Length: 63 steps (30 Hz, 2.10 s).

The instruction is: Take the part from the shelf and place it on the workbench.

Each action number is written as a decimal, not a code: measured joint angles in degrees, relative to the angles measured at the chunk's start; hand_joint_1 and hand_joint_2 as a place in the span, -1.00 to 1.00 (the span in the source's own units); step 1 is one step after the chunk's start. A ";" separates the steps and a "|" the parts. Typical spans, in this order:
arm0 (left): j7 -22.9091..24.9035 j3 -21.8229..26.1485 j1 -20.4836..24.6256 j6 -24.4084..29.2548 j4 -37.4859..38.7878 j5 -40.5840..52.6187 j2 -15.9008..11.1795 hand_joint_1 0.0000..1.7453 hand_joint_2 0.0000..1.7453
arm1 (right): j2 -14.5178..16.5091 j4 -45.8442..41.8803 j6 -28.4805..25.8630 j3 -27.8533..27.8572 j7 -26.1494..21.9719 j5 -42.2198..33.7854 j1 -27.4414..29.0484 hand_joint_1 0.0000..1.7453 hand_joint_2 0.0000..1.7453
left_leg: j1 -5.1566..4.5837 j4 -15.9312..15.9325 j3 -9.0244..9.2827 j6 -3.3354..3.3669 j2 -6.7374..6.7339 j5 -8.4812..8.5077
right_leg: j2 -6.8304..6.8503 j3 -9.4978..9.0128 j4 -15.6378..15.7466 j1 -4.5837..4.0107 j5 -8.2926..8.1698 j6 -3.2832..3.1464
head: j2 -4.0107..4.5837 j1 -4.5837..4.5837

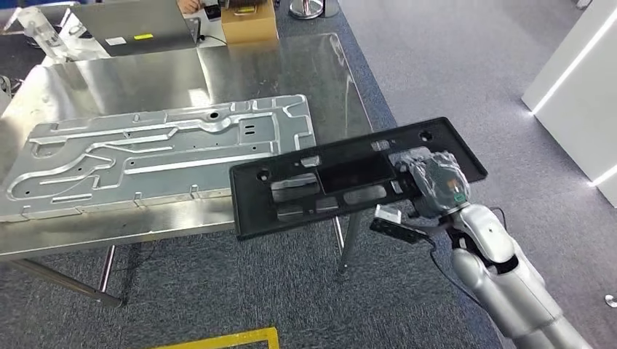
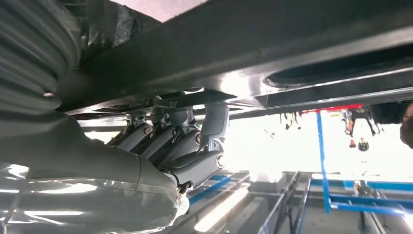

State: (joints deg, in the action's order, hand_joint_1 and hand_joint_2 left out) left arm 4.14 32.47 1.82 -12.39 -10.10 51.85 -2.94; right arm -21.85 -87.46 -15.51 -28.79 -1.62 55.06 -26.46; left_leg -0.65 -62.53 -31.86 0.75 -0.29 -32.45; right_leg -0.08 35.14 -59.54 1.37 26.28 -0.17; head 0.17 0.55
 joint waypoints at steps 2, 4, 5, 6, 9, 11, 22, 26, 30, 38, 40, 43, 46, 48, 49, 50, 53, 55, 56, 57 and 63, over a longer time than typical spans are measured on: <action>-1.67 0.22 0.06 -0.05 0.00 -0.32 -0.53 -1.00 1.00 | 2.39 2.86 1.25 -1.55 -0.10 0.68 -4.20 0.94 1.00 | 0.40 -7.73 -4.57 -0.65 0.11 -2.87 | 0.02 -0.20 0.05 0.02 0.21 -0.28 | 0.00 0.03; -2.44 0.52 0.13 -0.23 0.00 -0.44 -1.05 -1.00 1.00 | 4.94 5.40 3.42 -3.06 0.25 0.85 -8.33 0.94 1.00 | 0.88 -12.32 -8.35 -1.08 0.10 -2.87 | -0.04 -0.46 0.03 0.07 0.50 -0.36 | 0.00 0.03; -2.58 0.67 0.13 -0.41 0.00 -0.44 -1.35 -1.00 1.00 | 6.23 6.60 4.27 -3.79 0.50 0.93 -10.11 0.94 1.00 | 1.11 -11.27 -8.63 -1.23 0.09 -0.99 | -0.10 -0.77 0.03 0.13 0.73 -0.31 | 0.00 0.03; -2.69 0.81 0.08 -0.60 0.00 -0.44 -1.63 -1.00 1.00 | 7.53 7.80 4.79 -4.52 0.67 1.05 -11.69 0.94 1.00 | 1.32 -8.08 -7.80 -1.35 0.08 1.81 | -0.16 -1.20 0.03 0.22 1.01 -0.17 | 0.00 0.03; -2.93 1.02 -0.05 -0.85 0.00 -0.32 -2.16 -1.00 1.00 | 11.21 11.04 5.31 -6.72 0.88 1.42 -15.30 0.94 1.00 | 1.39 2.21 -4.21 -1.41 0.08 7.61 | -0.29 -1.90 0.02 0.21 1.70 0.62 | 0.00 0.04; -2.97 1.06 -0.01 -0.81 0.00 -0.25 -2.34 -1.00 1.00 | 13.17 12.67 5.40 -7.99 0.92 1.62 -16.96 0.94 1.00 | 1.11 3.45 -3.82 -1.03 0.24 7.55 | -0.31 -1.87 0.21 0.03 1.78 1.22 | 0.00 0.05; -3.00 1.18 -0.16 -0.70 0.00 -0.18 -2.52 -1.00 1.00 | 17.28 16.27 5.65 -11.37 0.95 1.86 -19.81 0.94 1.00 | 0.10 4.22 -1.23 1.92 0.80 5.93 | 0.02 5.20 -8.80 -1.23 1.42 0.17 | 0.00 0.02; -3.00 1.23 -0.26 -0.70 0.02 -0.18 -2.27 -1.00 1.00 | 18.03 16.61 5.69 -11.74 0.98 1.86 -20.42 0.94 1.00 | -0.20 4.31 -0.69 1.36 0.66 5.16 | 0.27 1.42 -0.21 -2.24 -1.37 -1.82 | 0.00 0.17; -3.02 1.25 -0.11 -0.59 0.02 -0.11 -2.42 -1.00 1.00 | 18.69 17.08 5.68 -12.52 1.02 1.76 -20.43 0.94 1.00 | -0.03 2.57 -1.00 0.24 0.53 3.52 | 0.14 -0.41 2.26 -1.39 -1.60 -1.94 | 0.00 0.18; -3.20 1.26 -0.41 -0.63 0.02 0.39 -2.56 -1.00 1.00 | 19.46 18.69 5.47 -14.60 1.01 1.30 -19.10 0.94 1.00 | 2.71 -2.61 -6.51 -3.25 0.47 6.19 | 0.04 -2.92 2.08 0.32 0.68 -0.31 | 0.00 0.19; -3.20 1.31 -0.47 -0.64 0.06 0.38 -2.45 -1.00 1.00 | 19.59 19.04 5.33 -14.87 0.96 1.21 -19.12 0.94 1.00 | 2.83 2.97 -4.15 -3.41 0.61 8.26 | -0.20 -2.92 1.31 0.36 1.54 0.68 | 0.00 0.31; -3.20 1.48 -0.30 -0.61 0.09 0.35 -2.51 -1.00 1.00 | 19.70 19.44 5.16 -15.36 0.86 1.09 -19.06 0.94 1.00 | 2.50 3.46 -3.92 -1.79 0.75 7.50 | -0.42 -2.88 1.29 0.17 1.92 1.58 | 0.00 0.38; -3.23 1.52 -0.36 -0.62 0.07 0.34 -2.56 -1.00 1.00 | 19.71 19.64 5.11 -15.62 0.82 1.04 -19.06 0.94 1.00 | 2.34 3.68 -3.00 -0.24 0.68 6.92 | -0.19 -1.98 -1.69 0.44 3.69 2.05 | 0.00 0.31; -3.26 1.53 -0.42 -0.61 0.07 0.33 -2.57 -1.00 1.00 | 19.71 19.75 5.08 -15.70 0.81 0.96 -19.04 0.94 1.00 | 1.98 3.75 -2.44 0.56 0.64 6.44 | 0.01 2.26 -9.29 0.21 6.54 1.91 | 0.00 0.29; -3.29 1.54 -0.40 -0.60 0.07 0.33 -2.57 -1.00 1.00 | 19.70 19.85 5.06 -15.77 0.81 0.92 -18.94 0.94 1.00 | 1.74 3.74 -2.20 0.87 0.65 6.19 | 0.03 4.95 -13.40 0.01 7.69 1.75 | 0.00 0.29; -3.32 1.55 -0.39 -0.60 0.07 0.32 -2.57 -1.00 1.00 | 19.69 19.97 5.06 -15.85 0.81 0.89 -18.77 0.94 1.00 | 1.47 3.74 -1.91 1.10 0.68 5.93 | 0.02 7.04 -16.06 -0.24 7.88 1.48 | 0.00 0.29; -3.35 1.60 -0.50 -0.58 0.07 0.32 -2.56 -1.00 1.00 | 19.66 20.24 5.05 -15.99 0.81 0.87 -18.44 0.94 1.00 | 0.51 3.77 -0.49 1.47 0.83 4.89 | -0.01 6.90 -11.11 -1.44 1.89 -0.50 | 0.00 0.30; -3.36 1.61 -0.54 -0.57 0.10 0.32 -2.35 -1.00 1.00 | 19.66 20.29 5.04 -15.99 0.81 0.86 -18.49 0.94 1.00 | 0.15 3.88 0.35 1.43 0.84 4.22 | 0.10 4.01 -3.65 -2.42 -1.96 -2.55 | 0.00 0.39; -3.36 1.62 -0.51 -0.56 0.12 0.32 -2.26 -1.00 1.00 | 19.66 20.30 5.04 -16.00 0.81 0.85 -18.53 0.94 1.00 | 0.17 3.96 0.55 1.25 0.80 3.96 | 0.14 3.05 -1.44 -2.82 -2.63 -3.27 | 0.00 0.42; -3.37 1.65 -0.48 -0.56 0.14 0.32 -2.17 -1.00 1.00 | 19.65 20.32 5.04 -16.02 0.81 0.83 -18.56 0.94 1.00 | 0.28 4.13 0.67 1.01 0.74 3.77 | 0.16 2.62 -0.57 -3.08 -2.45 -3.74 | 0.00 0.43; -3.38 2.02 -0.31 -0.49 0.09 0.33 -2.43 -1.00 1.00 | 19.61 20.40 5.17 -16.02 0.95 0.52 -18.75 0.94 1.00 | 0.50 -0.64 -0.71 -0.67 0.52 0.57 | 0.14 -1.51 3.66 -2.00 -2.22 -3.17 | 0.01 0.51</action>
State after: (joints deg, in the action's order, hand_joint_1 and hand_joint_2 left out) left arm 0.76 34.50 1.51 -12.87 -10.01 52.18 -5.37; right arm -2.23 -67.06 -10.34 -44.81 -0.67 55.58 -45.21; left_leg -0.15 -63.17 -32.57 0.07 0.22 -31.88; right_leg 0.06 33.63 -55.87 -0.63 24.07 -3.35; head 0.18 1.06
